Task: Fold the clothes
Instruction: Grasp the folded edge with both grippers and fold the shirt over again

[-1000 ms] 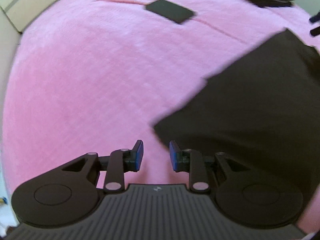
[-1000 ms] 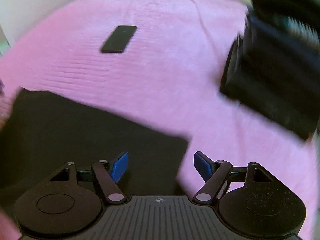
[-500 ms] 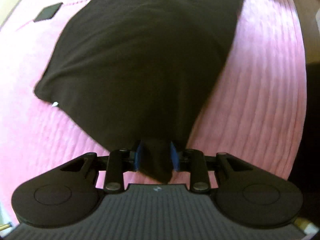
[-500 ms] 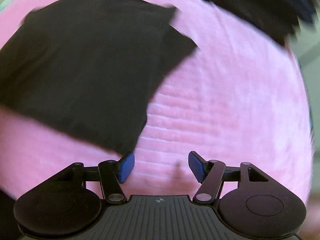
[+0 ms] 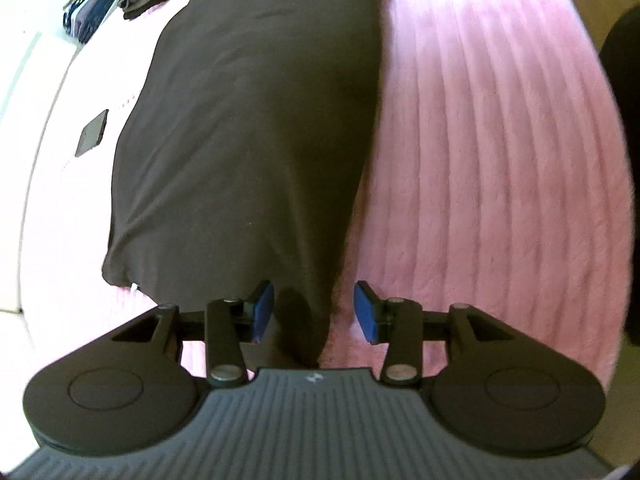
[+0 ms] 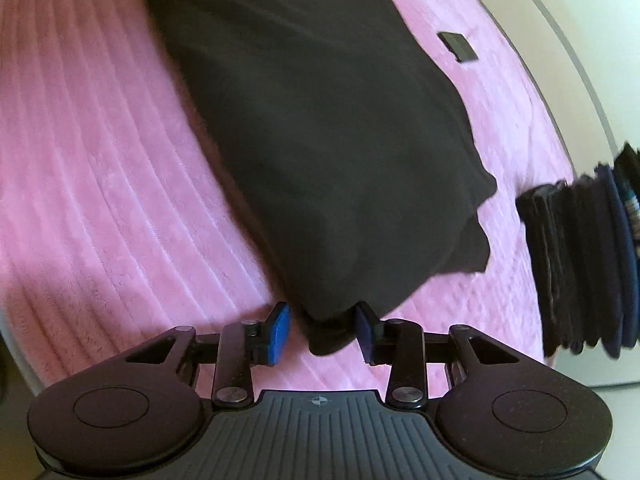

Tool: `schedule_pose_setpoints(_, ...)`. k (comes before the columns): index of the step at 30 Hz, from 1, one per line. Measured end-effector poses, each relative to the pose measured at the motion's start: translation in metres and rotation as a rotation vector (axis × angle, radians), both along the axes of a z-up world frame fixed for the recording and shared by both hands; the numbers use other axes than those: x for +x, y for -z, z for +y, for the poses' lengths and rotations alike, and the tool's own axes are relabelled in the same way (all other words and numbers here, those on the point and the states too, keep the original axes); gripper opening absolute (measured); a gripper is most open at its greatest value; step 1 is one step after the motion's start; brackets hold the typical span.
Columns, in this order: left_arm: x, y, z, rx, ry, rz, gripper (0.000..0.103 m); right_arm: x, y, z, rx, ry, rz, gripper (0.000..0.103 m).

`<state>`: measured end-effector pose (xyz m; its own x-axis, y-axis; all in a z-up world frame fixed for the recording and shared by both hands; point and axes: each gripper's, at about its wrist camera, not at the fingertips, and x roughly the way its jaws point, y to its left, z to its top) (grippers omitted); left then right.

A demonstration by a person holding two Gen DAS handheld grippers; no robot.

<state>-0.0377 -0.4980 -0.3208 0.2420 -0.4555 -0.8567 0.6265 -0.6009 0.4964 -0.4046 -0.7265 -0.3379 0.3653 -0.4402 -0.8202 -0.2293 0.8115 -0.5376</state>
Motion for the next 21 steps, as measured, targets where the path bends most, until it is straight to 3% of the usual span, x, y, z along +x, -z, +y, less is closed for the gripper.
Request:
schedule_pose_setpoints(1, 0.001, 0.003, -0.001, -0.007, 0.001, -0.025, 0.036, 0.001, 0.003, 0.002, -0.013, -0.006, 0.004, 0.038)
schedule_pose_setpoints(2, 0.003, 0.006, -0.001, -0.012, 0.003, -0.042, 0.026, 0.002, 0.005, 0.003, -0.025, -0.004, 0.01, 0.038)
schedule_pose_setpoints(4, 0.01, 0.011, -0.001, -0.003, -0.007, -0.072, 0.005, 0.005, 0.007, 0.006, -0.052, 0.013, 0.036, 0.007)
schedule_pose_setpoints(5, 0.016, 0.008, 0.001, -0.003, -0.021, -0.061, 0.003, 0.004, 0.007, 0.005, -0.062, 0.022, 0.052, 0.006)
schedule_pose_setpoints(9, 0.03, -0.015, 0.013, -0.042, -0.066, 0.0, 0.002, -0.008, 0.005, -0.017, -0.062, 0.055, 0.076, 0.003)
schedule_pose_setpoints(12, 0.029, -0.014, 0.018, -0.034, -0.068, 0.033, 0.002, -0.007, 0.003, -0.016, -0.058, 0.07, 0.079, 0.003)
schedule_pose_setpoints(17, 0.027, -0.037, 0.021, -0.065, -0.1, 0.07, 0.002, -0.013, -0.007, -0.015, -0.053, 0.086, 0.064, 0.002)
schedule_pose_setpoints(21, 0.024, -0.03, 0.027, -0.039, -0.094, 0.094, 0.002, -0.016, 0.001, -0.012, -0.036, 0.113, 0.087, 0.003)
